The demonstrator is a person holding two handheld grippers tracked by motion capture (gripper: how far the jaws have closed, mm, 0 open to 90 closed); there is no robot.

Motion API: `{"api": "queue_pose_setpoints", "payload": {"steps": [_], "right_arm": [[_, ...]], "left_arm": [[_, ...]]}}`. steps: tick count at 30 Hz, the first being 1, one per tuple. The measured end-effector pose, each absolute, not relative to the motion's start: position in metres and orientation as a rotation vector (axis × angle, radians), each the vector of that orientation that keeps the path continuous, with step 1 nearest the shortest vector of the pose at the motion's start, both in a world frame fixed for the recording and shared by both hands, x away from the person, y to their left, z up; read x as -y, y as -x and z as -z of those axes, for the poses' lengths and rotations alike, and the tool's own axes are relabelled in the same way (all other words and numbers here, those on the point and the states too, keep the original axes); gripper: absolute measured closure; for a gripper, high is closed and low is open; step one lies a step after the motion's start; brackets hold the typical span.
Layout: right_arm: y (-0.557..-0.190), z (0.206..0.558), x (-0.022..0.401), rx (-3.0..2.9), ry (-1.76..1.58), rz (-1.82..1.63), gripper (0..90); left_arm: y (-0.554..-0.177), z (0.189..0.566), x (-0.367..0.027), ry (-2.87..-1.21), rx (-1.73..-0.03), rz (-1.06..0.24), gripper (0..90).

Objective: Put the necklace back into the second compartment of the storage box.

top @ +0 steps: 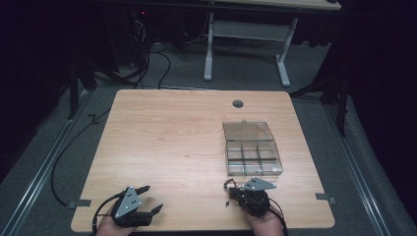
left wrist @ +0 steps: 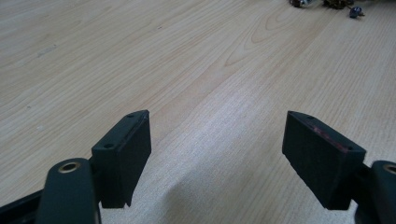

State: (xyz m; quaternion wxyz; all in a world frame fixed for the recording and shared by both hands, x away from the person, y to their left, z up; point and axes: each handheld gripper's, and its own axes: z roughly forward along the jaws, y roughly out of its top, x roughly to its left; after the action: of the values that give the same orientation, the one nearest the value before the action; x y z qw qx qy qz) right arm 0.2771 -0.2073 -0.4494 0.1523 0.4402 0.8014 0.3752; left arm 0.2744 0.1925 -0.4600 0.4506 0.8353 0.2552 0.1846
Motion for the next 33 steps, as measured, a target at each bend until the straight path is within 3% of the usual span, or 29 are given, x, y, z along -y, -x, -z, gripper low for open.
{"api": "queue_pose_setpoints", "payload": {"steps": [15, 21, 26, 33], "right_arm": [[-0.261, 0.449, 0.262, -2.206, -1.379, -1.058, 89.6], [-0.252, 0.43, 0.274, -2.077, -1.362, -1.135, 87.9], [-0.254, 0.437, 0.3, -2.006, -1.478, -1.042, 80.4], [-0.258, 0.438, 0.3, -2.038, -1.533, -0.978, 74.6]], "left_arm": [[-0.275, 0.46, -0.192, -2.072, -0.634, -0.456, 24.2], [-0.275, 0.46, -0.192, -2.064, -0.635, -0.458, 24.2], [-0.275, 0.46, -0.192, -2.069, -0.63, -0.454, 24.2], [-0.274, 0.46, -0.192, -2.069, -0.619, -0.446, 24.3]]}}
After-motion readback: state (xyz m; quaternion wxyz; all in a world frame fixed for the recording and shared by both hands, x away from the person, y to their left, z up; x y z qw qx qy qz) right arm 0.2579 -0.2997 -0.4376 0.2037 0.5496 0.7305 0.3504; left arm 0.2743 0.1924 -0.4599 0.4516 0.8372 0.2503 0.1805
